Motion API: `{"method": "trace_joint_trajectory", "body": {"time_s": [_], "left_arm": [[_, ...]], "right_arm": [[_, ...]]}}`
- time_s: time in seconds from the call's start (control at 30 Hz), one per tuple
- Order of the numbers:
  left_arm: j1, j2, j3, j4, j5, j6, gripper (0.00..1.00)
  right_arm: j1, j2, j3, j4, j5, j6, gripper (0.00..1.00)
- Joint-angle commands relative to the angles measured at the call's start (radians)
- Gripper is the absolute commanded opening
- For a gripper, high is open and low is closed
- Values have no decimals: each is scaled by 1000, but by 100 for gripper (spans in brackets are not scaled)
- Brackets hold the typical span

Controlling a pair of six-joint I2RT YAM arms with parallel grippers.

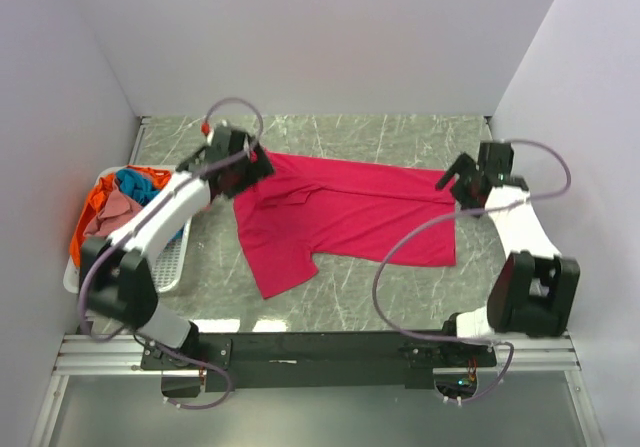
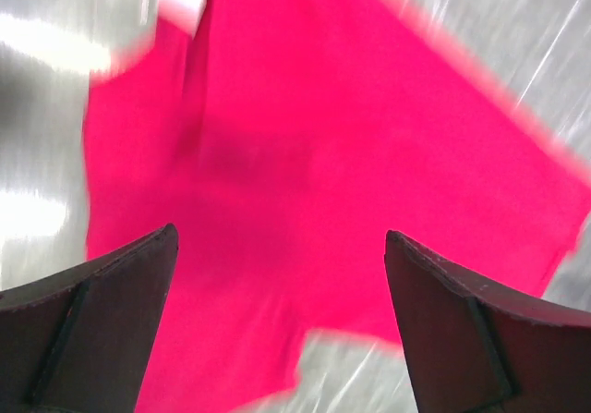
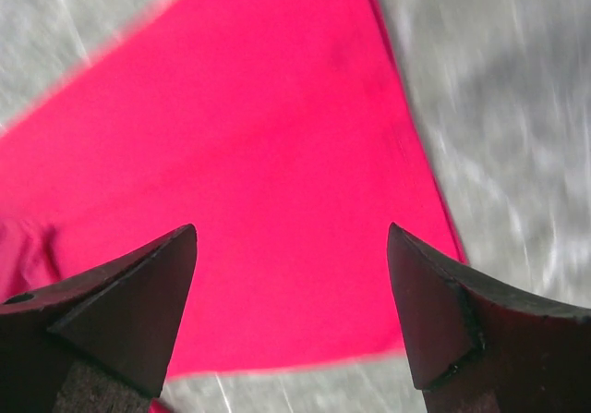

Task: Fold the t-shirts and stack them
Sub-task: Fold the tshirt

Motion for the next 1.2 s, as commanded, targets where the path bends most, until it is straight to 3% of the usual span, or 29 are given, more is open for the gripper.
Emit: {"method": "trace_joint_trajectory", "body": {"time_s": [0.0,0.13,0.33,0.43,0.67,0.93,1.03,1.1,1.17], "left_arm": [[-106,-140,-206,-42,-69,-87,99],[-229,-260,-377,-133,-104,-184,99],[-347,-386,-582,-168,-9,-307,99],[-382,-400,-642,-156,23,-331,93],[-389,-354,-705,-142,57,-318,60],[-390,-267,-709,-73,66,-296,46],[-389,-232,-696,-51,80,-279,36],[-389,-221,-704,-30,101,-275,25],[-390,-219,-718,-7,124,-270,6]], "right_arm": [[-5,-121,-170,101,24,87,90],[-7,-217,-281,103,29,75,90],[-7,-291,-338,91,40,70,90],[-8,-287,-344,79,50,64,90],[-8,-291,-347,56,67,53,90],[-8,-310,-393,60,27,52,90],[-10,-325,-416,51,37,53,89],[-8,-343,-434,40,43,58,89],[-10,-363,-451,33,34,64,89]]}}
